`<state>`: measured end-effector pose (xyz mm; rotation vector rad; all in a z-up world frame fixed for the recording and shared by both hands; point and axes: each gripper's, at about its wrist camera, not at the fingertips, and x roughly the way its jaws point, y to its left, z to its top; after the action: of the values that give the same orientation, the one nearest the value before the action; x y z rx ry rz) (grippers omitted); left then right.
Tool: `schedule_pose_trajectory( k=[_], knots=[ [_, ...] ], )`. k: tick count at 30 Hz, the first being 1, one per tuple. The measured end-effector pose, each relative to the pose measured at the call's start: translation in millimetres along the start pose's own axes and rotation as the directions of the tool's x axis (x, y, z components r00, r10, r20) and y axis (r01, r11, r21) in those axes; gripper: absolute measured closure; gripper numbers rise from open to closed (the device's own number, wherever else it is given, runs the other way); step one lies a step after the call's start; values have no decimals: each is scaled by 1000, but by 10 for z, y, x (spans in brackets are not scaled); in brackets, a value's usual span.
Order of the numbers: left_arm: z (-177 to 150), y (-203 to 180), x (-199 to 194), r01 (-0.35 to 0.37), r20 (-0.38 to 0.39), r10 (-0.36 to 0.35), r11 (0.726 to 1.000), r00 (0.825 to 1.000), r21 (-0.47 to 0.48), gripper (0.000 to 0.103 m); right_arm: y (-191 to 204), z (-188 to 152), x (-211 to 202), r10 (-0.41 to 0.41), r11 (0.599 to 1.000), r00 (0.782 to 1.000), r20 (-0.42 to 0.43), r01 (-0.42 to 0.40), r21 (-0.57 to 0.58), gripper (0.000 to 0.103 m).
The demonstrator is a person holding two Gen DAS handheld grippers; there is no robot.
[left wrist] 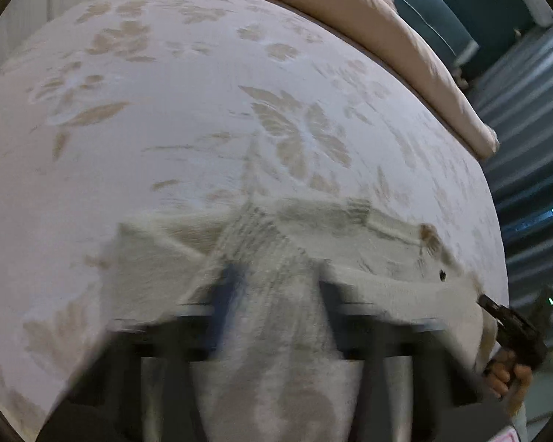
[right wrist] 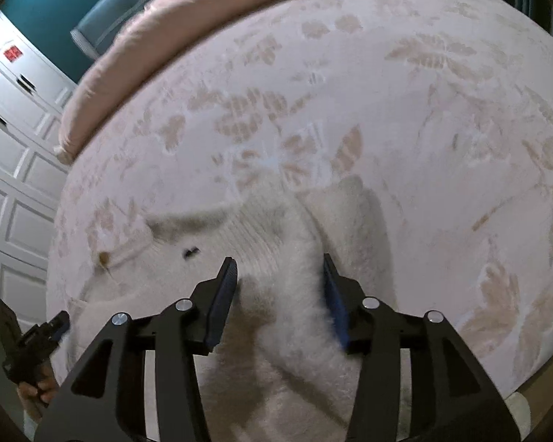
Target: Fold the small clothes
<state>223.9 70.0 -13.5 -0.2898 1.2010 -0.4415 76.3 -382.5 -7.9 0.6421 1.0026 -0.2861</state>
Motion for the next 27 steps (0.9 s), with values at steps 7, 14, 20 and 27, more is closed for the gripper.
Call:
schedule_pose_trajectory(
  k=[7, 14, 20, 27],
  knots=[
    [385, -18, -868, 20, 278, -9, 999, 960, -34, 103, 67, 121, -723, 155, 987, 963, 222, -160, 0, 94],
    [413, -48, -685, -16, 174, 14, 1000, 985, 12, 101, 67, 48, -461, 109, 994, 983, 148, -110, 2, 94],
    [149, 25, -184, -44, 29, 44, 999, 999, -9, 62, 30, -78, -388, 103, 994, 987, 120, -106, 19, 94],
    [162, 95, 127, -121, -20, 121, 992, 992, -29, 41, 55, -103, -436, 99, 995, 988, 122, -101, 9, 94]
  ],
)
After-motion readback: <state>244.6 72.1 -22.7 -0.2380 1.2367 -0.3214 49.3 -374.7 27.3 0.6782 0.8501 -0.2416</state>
